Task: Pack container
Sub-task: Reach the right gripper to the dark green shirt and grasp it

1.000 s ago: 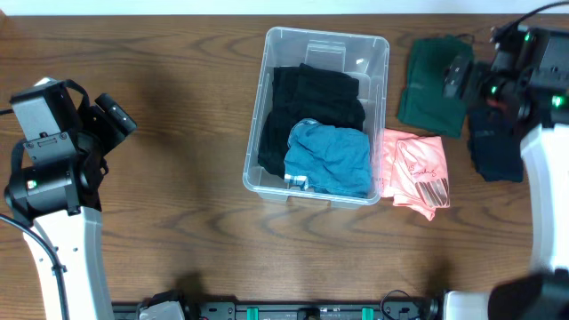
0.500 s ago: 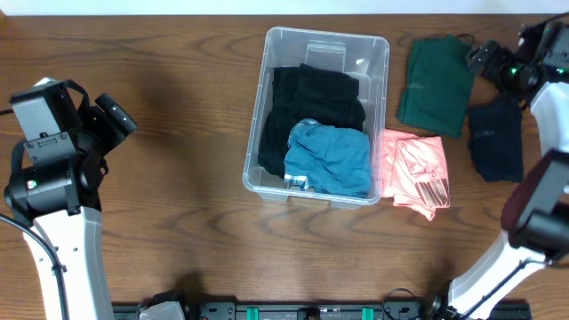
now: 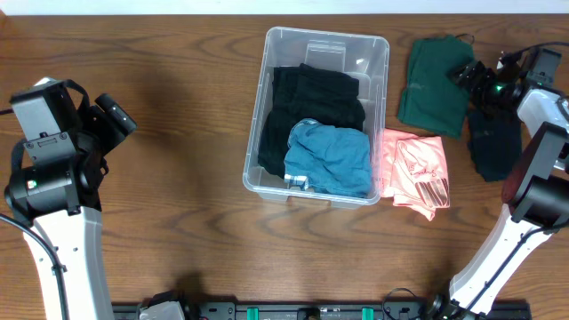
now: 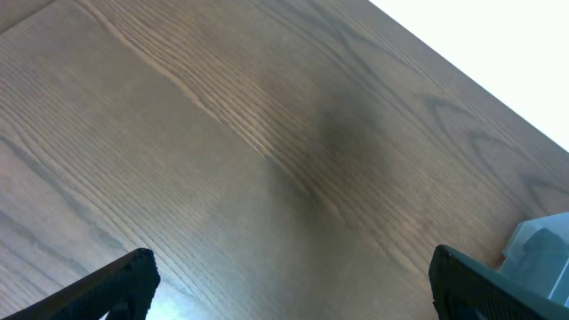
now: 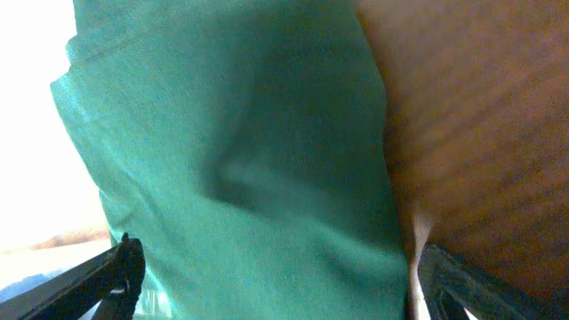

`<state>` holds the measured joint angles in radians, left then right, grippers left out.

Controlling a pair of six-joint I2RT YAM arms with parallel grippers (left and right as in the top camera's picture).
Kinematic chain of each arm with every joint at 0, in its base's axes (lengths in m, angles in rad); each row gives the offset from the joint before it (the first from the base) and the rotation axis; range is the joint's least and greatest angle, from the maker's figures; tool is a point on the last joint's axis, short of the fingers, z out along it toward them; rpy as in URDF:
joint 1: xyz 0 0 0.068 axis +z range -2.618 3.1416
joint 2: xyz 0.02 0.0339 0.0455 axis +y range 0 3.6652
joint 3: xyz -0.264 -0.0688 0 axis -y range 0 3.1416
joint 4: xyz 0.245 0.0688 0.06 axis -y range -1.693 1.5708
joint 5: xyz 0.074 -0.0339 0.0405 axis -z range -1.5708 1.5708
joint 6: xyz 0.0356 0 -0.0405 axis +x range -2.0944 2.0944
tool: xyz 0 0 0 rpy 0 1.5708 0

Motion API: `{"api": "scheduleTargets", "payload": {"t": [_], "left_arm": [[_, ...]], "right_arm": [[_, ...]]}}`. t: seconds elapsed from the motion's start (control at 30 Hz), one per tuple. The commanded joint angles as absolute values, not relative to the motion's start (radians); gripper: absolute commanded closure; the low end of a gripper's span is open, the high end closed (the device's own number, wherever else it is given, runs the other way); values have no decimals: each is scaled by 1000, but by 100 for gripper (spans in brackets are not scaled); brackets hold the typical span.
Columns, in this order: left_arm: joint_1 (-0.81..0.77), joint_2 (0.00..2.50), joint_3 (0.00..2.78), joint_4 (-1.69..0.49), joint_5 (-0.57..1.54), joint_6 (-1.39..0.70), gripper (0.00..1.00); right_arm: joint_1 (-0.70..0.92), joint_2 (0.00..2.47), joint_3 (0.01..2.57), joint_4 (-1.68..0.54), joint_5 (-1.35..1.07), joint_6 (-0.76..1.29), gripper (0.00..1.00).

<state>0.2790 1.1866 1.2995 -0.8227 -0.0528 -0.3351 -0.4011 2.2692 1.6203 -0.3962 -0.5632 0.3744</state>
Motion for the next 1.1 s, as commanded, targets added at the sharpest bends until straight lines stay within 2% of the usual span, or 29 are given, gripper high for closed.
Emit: {"api": "scheduleTargets", "payload": {"t": [0.0,0.13,0.33,0.4,0.5,0.6,0.83,0.97,1.07], "left_arm": [[282,1184,1307,-823,-65,-322,2],[282,1184,1307,-823,-65,-322,2],[282,1184,1307,-823,-65,-322,2],[282,1184,1307,-823,-65,-322,2],[282,1184,1307,-823,-65,-322,2],[282,1184,1307,-823,-65,-322,2],[282,1184,1307,-823,-65,-322,2],[282,1184,1307,-823,-65,-322,2],[282,1184,1307,-823,-65,-322,2]], "right_arm": [[-409,2289,1616,-464,-529,388,4],[-414,2289,1616,-561,-490,347,4],[-374,2289,1615,-563,-512,340,3],[-355,2290,1615,-558,-505,340,9],[-338,2291,1615,-558,-441,379,25],[-336,2291,1615,-556,-397,414,27],[-351,2294,1613,-551,-397,369,18],[-387,2296,1609,-554,-488,271,11],[-426,2297,1607,-566,-514,245,11]]}}
